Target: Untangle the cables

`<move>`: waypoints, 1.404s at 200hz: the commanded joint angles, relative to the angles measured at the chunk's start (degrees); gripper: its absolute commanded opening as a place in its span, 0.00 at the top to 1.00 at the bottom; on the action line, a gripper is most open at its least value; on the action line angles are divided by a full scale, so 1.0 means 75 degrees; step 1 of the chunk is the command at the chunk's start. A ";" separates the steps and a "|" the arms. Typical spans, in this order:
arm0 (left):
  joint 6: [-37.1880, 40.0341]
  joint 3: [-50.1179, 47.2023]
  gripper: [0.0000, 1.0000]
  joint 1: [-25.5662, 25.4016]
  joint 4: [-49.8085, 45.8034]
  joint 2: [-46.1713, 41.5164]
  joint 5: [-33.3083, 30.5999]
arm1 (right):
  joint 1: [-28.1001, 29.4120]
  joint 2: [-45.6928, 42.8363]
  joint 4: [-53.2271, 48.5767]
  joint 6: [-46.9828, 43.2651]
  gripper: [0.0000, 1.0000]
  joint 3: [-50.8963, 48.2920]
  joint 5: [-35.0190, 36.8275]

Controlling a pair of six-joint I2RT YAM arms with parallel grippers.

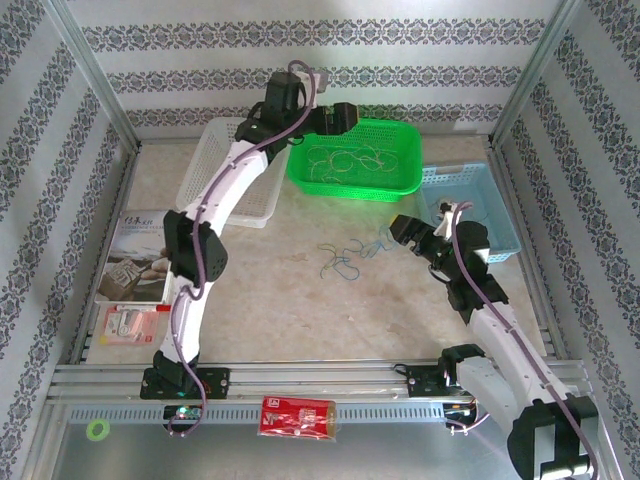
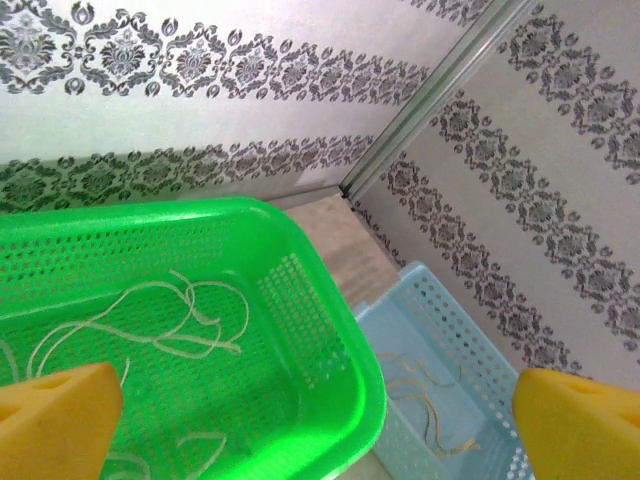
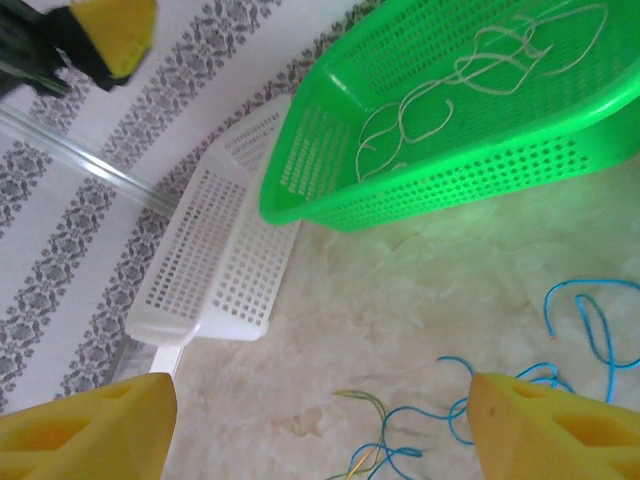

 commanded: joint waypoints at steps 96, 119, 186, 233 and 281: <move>-0.0996 -0.8965 0.00 -0.0012 0.2626 -0.6525 -0.1283 | 0.2091 0.3741 -0.1458 -0.2130 0.39 0.2291 0.0260; -0.1573 -1.0094 0.00 -0.0015 0.2778 -0.7323 -0.1293 | 0.2381 0.4931 -0.2245 -0.2939 0.42 0.3327 0.0353; -0.2532 -1.1632 0.00 0.0201 0.2855 -0.8721 -0.1952 | 0.3156 0.7248 -0.4017 -0.4734 0.41 0.5368 0.1371; -0.2741 -1.1723 0.00 0.0554 0.2824 -0.8790 -0.1797 | 0.3318 0.8019 -0.4498 -0.5135 0.41 0.6016 0.1685; -0.2903 -1.1830 0.00 0.0717 0.3052 -0.8767 -0.1568 | 0.3312 0.8496 -0.4653 -0.5298 0.49 0.6341 0.1756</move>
